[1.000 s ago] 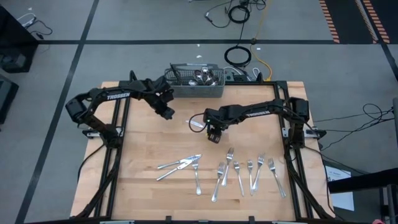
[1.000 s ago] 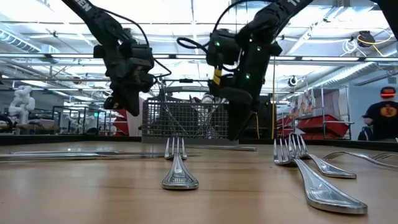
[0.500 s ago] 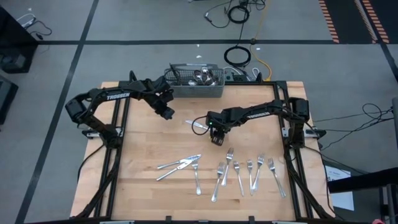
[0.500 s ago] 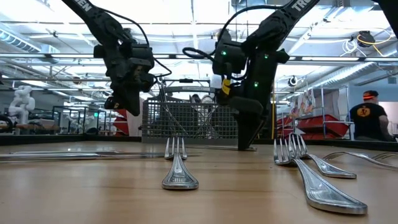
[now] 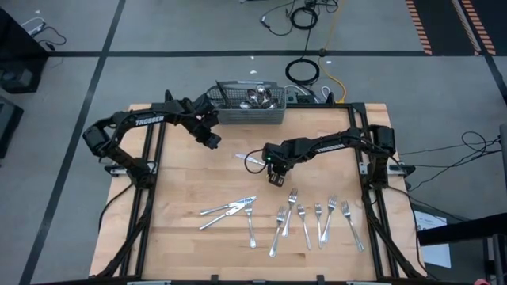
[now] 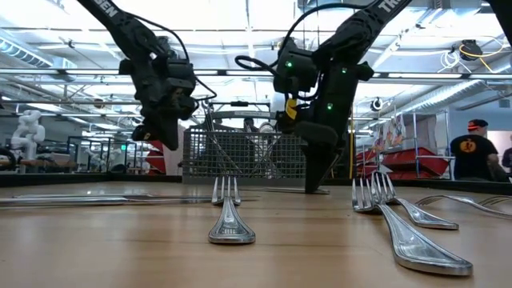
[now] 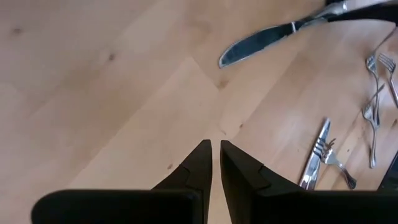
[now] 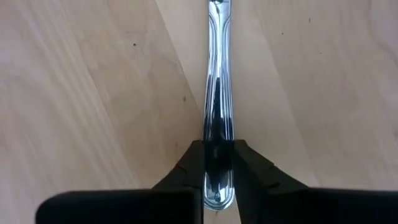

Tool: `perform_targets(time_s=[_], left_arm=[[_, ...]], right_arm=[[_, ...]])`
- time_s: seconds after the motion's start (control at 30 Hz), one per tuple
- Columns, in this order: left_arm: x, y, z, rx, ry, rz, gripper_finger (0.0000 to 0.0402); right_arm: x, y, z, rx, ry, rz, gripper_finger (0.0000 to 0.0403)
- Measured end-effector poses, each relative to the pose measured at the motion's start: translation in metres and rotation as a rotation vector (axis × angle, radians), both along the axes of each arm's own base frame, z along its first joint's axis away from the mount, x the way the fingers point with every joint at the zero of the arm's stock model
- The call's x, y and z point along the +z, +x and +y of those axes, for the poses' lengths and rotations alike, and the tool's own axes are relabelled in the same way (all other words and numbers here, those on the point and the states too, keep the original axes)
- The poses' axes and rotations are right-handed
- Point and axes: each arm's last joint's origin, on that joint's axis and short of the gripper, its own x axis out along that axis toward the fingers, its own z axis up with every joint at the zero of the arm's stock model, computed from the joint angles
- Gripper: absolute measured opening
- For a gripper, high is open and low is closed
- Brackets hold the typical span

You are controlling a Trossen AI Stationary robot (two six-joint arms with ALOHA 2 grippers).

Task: Sort silverware
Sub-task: Put the silver knife into the gray utensil holder

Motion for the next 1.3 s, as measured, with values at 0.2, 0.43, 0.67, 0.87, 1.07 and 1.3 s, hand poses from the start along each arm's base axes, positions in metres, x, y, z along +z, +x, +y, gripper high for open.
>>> perform_targets(time_s=[0.2, 0.43, 0.67, 0.87, 1.07, 1.3], left_arm=[[-0.001, -0.012, 0.008, 0.036, -0.022, 0.030, 0.0041], [0.010, -0.028, 0.015, 0.088, -0.009, 0.016, 0.0041], [0.020, -0.035, 0.017, 0.098, 0.036, -0.023, 0.0041], [0.021, -0.036, 0.017, 0.097, 0.042, -0.024, 0.0041], [0.021, -0.036, 0.017, 0.096, 0.043, -0.022, 0.0041], [0.021, -0.036, 0.017, 0.085, 0.055, -0.019, 0.0041]], right_arm=[[0.022, 0.004, 0.000, -0.044, -0.007, -0.127, 0.0004], [0.036, 0.008, -0.001, -0.115, -0.029, -0.222, 0.0005], [0.057, 0.025, -0.009, -0.067, -0.043, -0.324, 0.0026], [0.044, 0.035, -0.021, -0.085, -0.057, -0.333, 0.0117], [0.019, 0.045, -0.018, -0.111, -0.062, -0.332, 0.0178], [-0.006, 0.053, -0.015, -0.173, -0.097, -0.322, 0.0182]])
